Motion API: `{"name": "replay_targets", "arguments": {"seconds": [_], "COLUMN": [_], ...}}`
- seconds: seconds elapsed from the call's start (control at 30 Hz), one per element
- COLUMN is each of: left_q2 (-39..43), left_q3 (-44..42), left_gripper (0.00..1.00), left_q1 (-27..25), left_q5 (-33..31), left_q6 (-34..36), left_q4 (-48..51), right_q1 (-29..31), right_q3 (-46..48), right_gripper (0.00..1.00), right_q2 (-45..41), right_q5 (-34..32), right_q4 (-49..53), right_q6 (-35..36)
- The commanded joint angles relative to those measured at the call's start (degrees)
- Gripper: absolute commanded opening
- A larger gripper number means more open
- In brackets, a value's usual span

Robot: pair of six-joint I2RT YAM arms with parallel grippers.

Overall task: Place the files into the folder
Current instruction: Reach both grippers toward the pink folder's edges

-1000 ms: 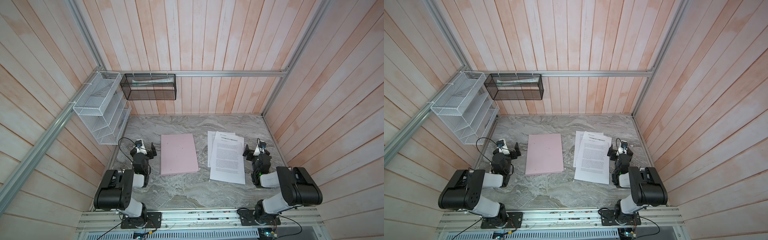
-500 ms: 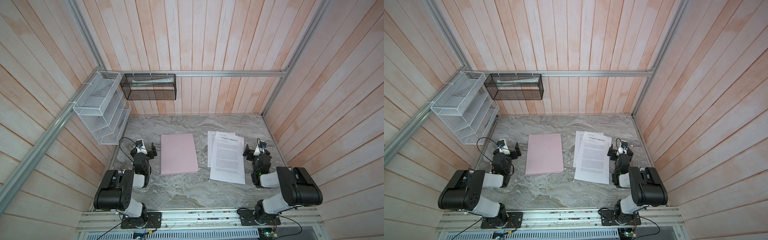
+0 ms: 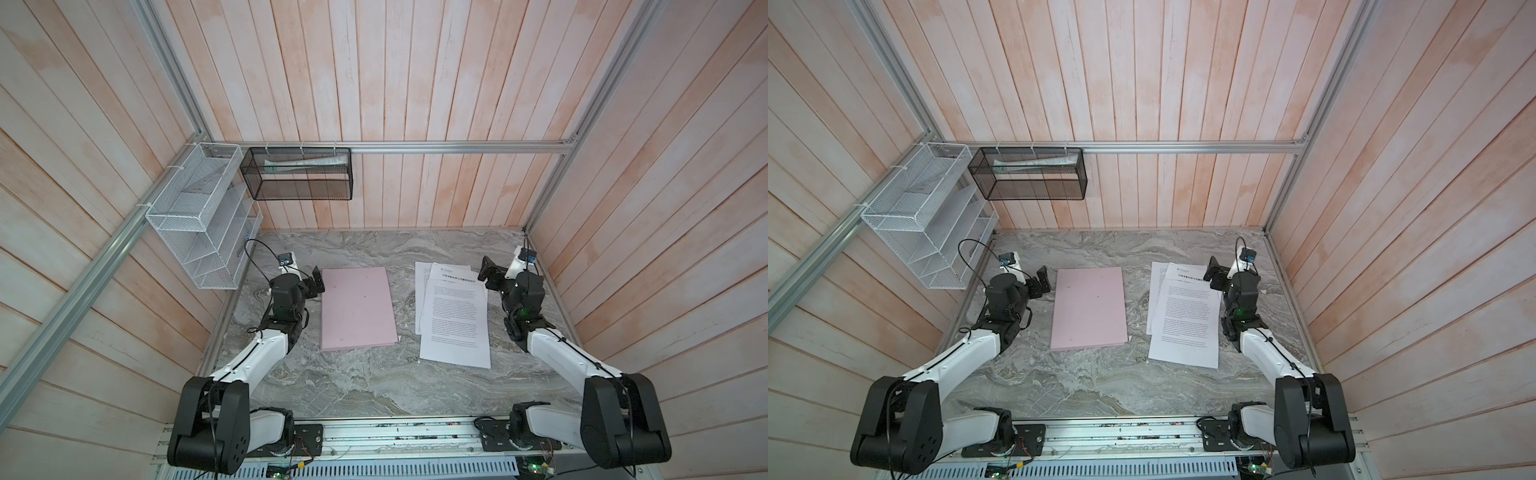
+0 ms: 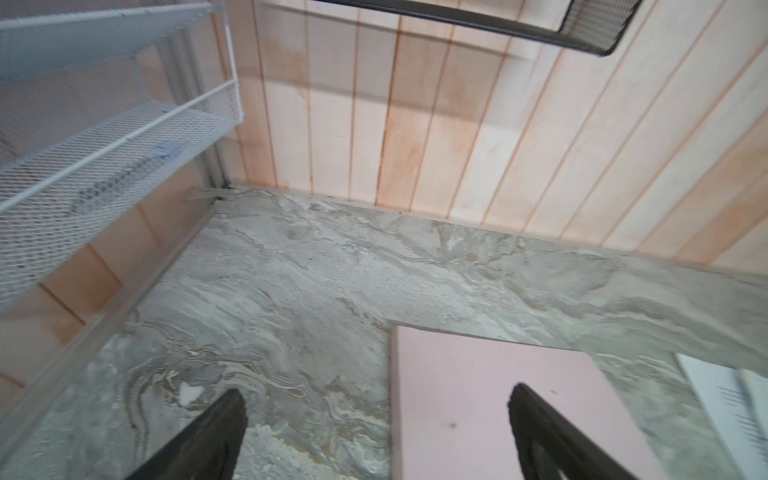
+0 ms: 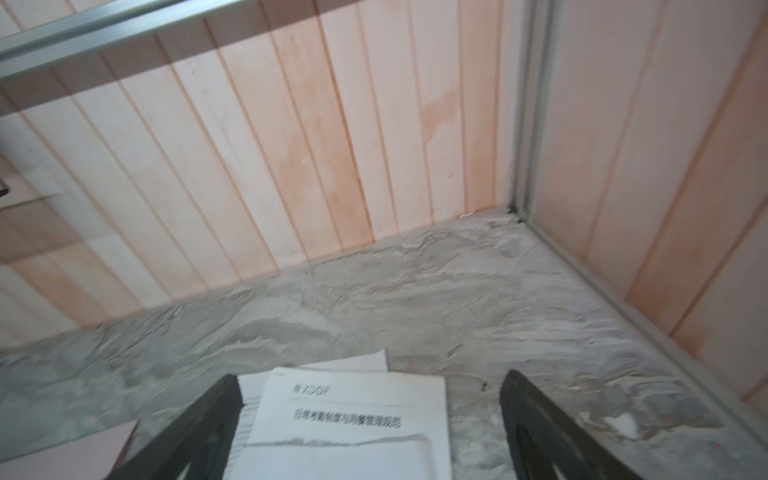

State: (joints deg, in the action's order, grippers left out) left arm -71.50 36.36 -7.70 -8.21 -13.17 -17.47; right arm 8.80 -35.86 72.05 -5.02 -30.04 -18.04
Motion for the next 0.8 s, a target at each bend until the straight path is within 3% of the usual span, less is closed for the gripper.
{"name": "replay_targets", "arguments": {"seconds": [0.0, 0.3, 0.57, 0.77], "left_q2": [1.31, -7.30, -15.50, -18.69], "left_q3": [0.45, 1.67, 3.34, 3.53], "left_gripper": [1.00, 1.00, 1.00, 1.00], "left_q1": [-0.23, -0.13, 0.86, 1.14], "left_q5": [10.72, 18.10, 26.25, 27.00], "left_q6": [-9.31, -13.17, -15.44, -16.20], "left_q4": [10.00, 11.78, 10.57, 11.37], "right_q1": [4.41, 12.96, 19.49, 22.08], "right_q3": [-6.50, -10.77, -17.02, -22.16], "right_gripper": [0.88, 0.61, 0.58, 0.56], "right_q2": [2.26, 14.88, 30.43, 38.34], "right_q5": [13.41, 30.11, 38.05, 37.47], "right_q4": [12.65, 8.77, 3.08, 6.03], "right_q6": [-5.87, -18.34, -25.47, -26.17]}}
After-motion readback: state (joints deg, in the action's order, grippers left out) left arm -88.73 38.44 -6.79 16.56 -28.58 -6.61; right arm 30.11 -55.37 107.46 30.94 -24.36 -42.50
